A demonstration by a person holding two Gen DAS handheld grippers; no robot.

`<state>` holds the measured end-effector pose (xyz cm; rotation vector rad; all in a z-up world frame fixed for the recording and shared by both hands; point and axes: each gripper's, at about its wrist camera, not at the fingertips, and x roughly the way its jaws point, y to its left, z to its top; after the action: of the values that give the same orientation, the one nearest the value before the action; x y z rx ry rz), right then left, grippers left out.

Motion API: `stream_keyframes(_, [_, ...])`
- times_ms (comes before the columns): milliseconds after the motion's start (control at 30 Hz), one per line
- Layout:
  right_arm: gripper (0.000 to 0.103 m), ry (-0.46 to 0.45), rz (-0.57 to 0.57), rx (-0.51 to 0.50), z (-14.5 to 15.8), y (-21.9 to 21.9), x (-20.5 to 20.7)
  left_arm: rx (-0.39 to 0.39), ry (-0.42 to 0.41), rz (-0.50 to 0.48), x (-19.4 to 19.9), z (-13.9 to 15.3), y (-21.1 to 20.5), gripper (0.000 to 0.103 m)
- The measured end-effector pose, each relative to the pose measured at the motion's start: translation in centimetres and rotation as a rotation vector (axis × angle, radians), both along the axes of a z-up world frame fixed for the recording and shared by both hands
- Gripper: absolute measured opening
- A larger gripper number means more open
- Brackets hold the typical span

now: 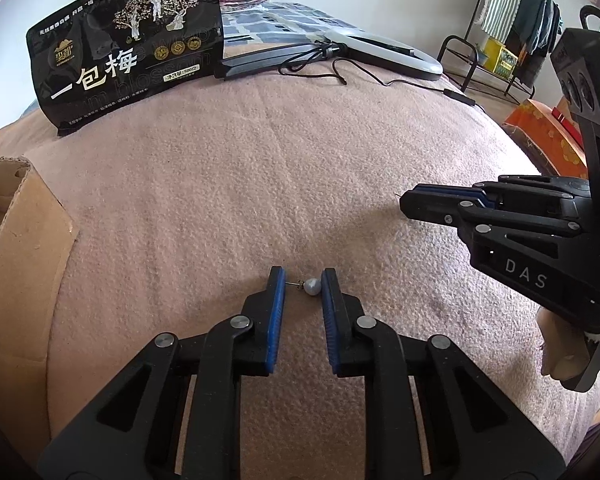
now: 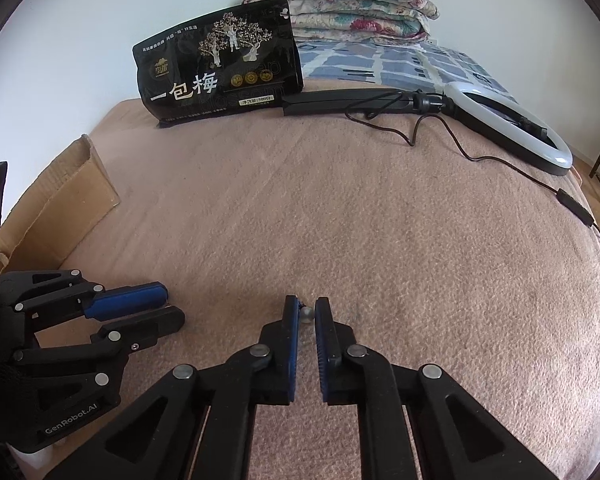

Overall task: Organize jewelry
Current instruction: 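Carry both pearl earrings over the cardboard box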

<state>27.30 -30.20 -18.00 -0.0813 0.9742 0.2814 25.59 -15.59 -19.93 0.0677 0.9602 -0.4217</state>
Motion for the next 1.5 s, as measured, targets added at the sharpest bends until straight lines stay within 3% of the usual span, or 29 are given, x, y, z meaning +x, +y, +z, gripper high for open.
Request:
stream_keyframes(400, [0.006, -0.035, -0.007, -0.008, 2.0, 0.2, -0.5, -0.005, -0.035, 0.026, -0.7, 1.8, 1.4, 0.017])
stream_keyframes(733, [0.006, -0.072, -0.008, 0.012, 4.9, 1.2, -1.5, -0.039, -0.091, 0.066, -1.6, 5.2, 3.3, 0.017])
stream_keyframes(1500, [0.006, -0.203, 0.032, 0.106, 13.2, 7.7, -5.1, -0.064, -0.222, 0.167, -7.2, 12.5, 10.1, 0.017])
